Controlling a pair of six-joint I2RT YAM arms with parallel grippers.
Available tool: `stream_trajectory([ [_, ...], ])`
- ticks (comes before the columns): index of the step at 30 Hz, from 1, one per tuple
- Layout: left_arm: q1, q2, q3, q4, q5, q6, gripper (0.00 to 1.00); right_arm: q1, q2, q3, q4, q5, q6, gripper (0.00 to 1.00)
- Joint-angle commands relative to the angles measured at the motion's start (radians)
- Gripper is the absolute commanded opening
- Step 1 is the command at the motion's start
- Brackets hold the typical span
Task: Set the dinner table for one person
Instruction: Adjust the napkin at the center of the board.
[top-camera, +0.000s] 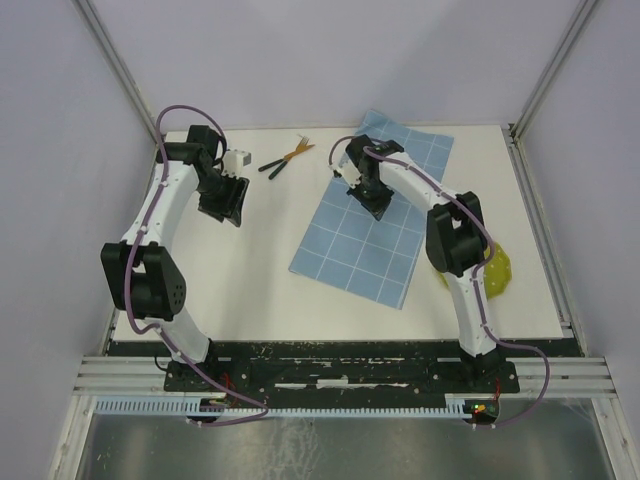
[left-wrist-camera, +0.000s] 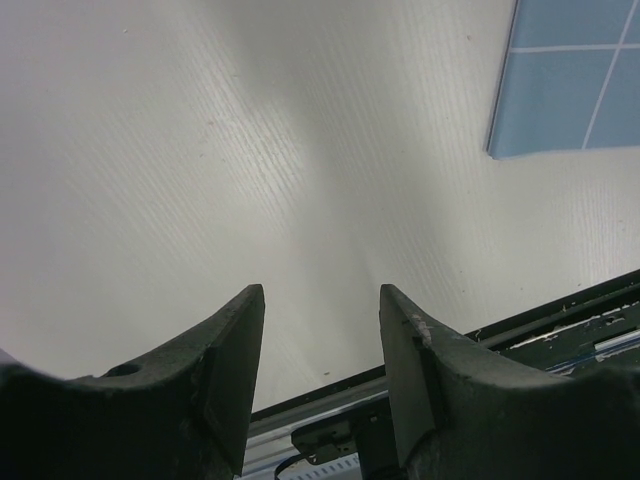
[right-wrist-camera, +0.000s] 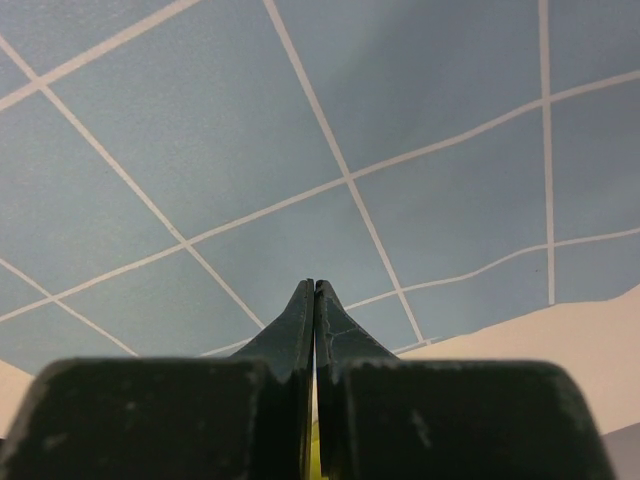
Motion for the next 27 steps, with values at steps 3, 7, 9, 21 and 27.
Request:
stream_trajectory([
  [3,-0.004,-0.05,-0.008,0.015,0.007,0.018,0.57,-0.017,0.039,0.026,0.011,0.024,0.027,0.02],
  [7,-0.002,-0.034,0.007,0.014,0.013,0.028,0.57,-0.018,0.093,0.076,-0.024,0.001,0.036,0.02],
  [9,-0.003,-0.018,0.023,0.01,0.019,0.032,0.56,-0.017,0.104,0.079,-0.029,-0.003,0.038,0.02],
  [21,-0.002,-0.034,0.01,-0.004,0.041,0.073,0.55,-0.017,0.132,0.059,-0.081,-0.029,0.035,0.02],
  [27,-0.003,-0.076,-0.044,0.001,0.044,0.078,0.55,0.003,0.058,-0.091,-0.064,-0.034,0.007,0.02],
])
